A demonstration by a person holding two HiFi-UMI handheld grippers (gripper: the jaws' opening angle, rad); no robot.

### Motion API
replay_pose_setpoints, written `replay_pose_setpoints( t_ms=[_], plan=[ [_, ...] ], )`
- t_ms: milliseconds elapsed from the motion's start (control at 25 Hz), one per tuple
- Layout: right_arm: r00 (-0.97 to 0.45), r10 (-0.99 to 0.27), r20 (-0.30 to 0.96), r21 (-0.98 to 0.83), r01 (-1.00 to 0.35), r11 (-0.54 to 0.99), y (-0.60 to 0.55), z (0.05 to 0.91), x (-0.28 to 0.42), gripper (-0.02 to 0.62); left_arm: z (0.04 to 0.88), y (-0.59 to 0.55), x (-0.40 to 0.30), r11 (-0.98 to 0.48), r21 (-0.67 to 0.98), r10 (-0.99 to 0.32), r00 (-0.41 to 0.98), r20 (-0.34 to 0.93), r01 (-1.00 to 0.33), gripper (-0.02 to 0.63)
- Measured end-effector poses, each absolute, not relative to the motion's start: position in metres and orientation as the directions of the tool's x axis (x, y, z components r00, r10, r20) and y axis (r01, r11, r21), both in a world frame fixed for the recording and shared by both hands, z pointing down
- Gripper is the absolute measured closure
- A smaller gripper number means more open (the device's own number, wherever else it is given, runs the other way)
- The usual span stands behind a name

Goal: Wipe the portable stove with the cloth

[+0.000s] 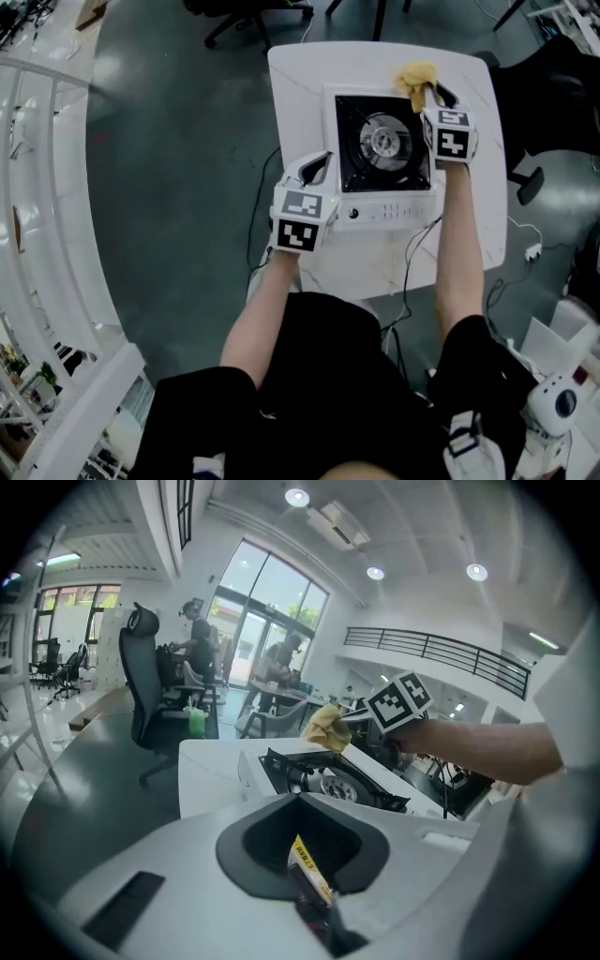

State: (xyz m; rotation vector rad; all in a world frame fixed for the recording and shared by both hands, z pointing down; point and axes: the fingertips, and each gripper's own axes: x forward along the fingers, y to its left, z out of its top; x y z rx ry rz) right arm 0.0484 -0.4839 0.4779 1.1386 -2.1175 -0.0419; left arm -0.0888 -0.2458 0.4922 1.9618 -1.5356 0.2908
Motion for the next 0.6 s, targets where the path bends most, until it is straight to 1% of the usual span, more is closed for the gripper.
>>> replay_pose_setpoints(
  t_ms=[120, 240, 400, 600],
  plan=[
    [-0.326, -0.682, 0.655, 0.375, -0.643, 0.668, -0.471, 0.498, 0.028, 0.560, 0.490, -0.244, -0.095, -0.118, 0.330, -0.802, 0.286, 0.525, -0.936, 0.612],
    [-0.323, -0.661, 0.677, 0.416, -0.573, 0.706, -0.461, 0.504, 0.007, 0.560, 0.492, -0.243, -0.102, -0.100, 0.334, -0.806, 0.273, 0.525, -0.937, 0.612],
    [-0.404, -0.608, 0.683, 0.393, -0.499, 0.773, -0.442, 0.503, -0.030, 0.561, 0.495, -0.240, -0.104, -0.085, 0.342, -0.806, 0.267, 0.529, -0.936, 0.612],
    [-0.450, -0.541, 0.711, 0.340, -0.454, 0.824, -0.420, 0.517, -0.060, 0.561, 0.492, -0.239, -0.102, -0.090, 0.339, -0.809, 0.267, 0.524, -0.936, 0.614]
  ],
)
